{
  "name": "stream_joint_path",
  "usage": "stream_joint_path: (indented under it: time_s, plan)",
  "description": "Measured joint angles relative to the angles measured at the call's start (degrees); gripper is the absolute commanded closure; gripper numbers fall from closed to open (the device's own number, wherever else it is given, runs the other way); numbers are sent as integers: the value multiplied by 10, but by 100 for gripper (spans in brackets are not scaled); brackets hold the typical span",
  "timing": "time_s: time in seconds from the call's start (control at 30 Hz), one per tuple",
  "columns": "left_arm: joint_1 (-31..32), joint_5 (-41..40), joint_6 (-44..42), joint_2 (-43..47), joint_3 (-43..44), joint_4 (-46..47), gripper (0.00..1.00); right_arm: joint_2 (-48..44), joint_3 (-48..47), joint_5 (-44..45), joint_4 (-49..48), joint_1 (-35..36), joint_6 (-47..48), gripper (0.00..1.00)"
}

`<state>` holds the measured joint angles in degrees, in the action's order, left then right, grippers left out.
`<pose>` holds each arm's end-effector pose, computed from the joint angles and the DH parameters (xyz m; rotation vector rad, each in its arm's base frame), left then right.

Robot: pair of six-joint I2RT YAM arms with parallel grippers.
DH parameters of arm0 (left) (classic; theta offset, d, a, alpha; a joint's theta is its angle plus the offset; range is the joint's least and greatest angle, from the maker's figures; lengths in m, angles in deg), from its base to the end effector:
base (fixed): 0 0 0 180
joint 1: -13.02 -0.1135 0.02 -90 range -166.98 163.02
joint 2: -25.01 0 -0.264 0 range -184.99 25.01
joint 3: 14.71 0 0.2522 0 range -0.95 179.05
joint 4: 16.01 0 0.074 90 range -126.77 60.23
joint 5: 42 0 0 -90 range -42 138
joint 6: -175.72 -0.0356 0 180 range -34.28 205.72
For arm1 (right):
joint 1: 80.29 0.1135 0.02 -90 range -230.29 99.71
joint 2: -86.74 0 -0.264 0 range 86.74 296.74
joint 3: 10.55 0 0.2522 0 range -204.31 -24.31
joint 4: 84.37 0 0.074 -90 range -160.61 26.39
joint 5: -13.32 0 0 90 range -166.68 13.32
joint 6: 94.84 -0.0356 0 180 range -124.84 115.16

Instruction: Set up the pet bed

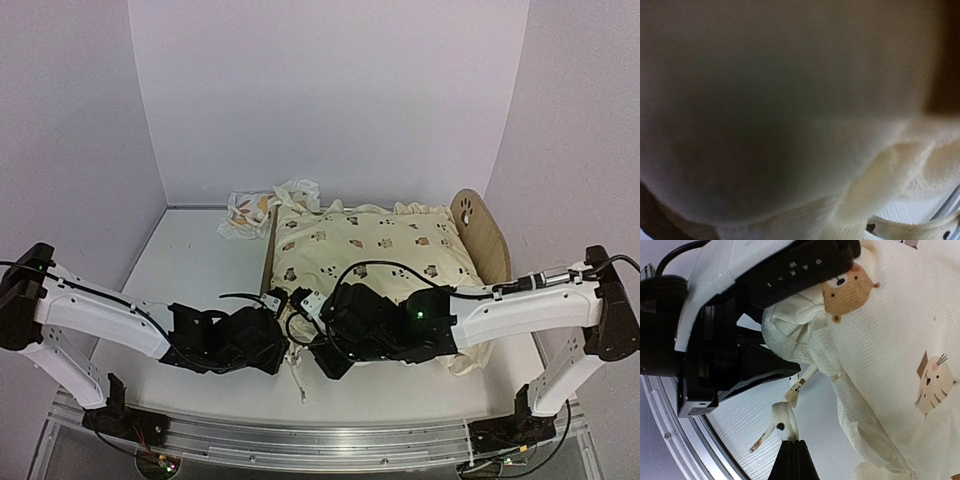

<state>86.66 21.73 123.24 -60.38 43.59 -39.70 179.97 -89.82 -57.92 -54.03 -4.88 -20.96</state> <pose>0.0969 -0.2741 0.1797 0.5459 2.3078 -0.3829 0.1009 0.3423 0.2410 -1.0103 2.1028 0.4345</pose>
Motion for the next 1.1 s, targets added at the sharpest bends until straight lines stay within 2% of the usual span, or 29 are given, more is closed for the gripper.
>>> stream_joint_path:
  time_s: [0.2, 0.57, 0.87, 1.1]
  plan:
    - [6, -27, 0, -35, 17, 4, 67, 0, 0, -2, 0, 0, 0, 100]
    - [11, -80, 2, -69, 36, 9, 99, -2, 15, -2, 4, -1, -2, 100]
    - [13, -96, 1, -77, 49, 1, 100, -11, 19, 8, 11, -1, -3, 100]
    - [14, -51, -3, -28, 50, -11, 100, -9, 17, 12, 5, -1, -3, 100]
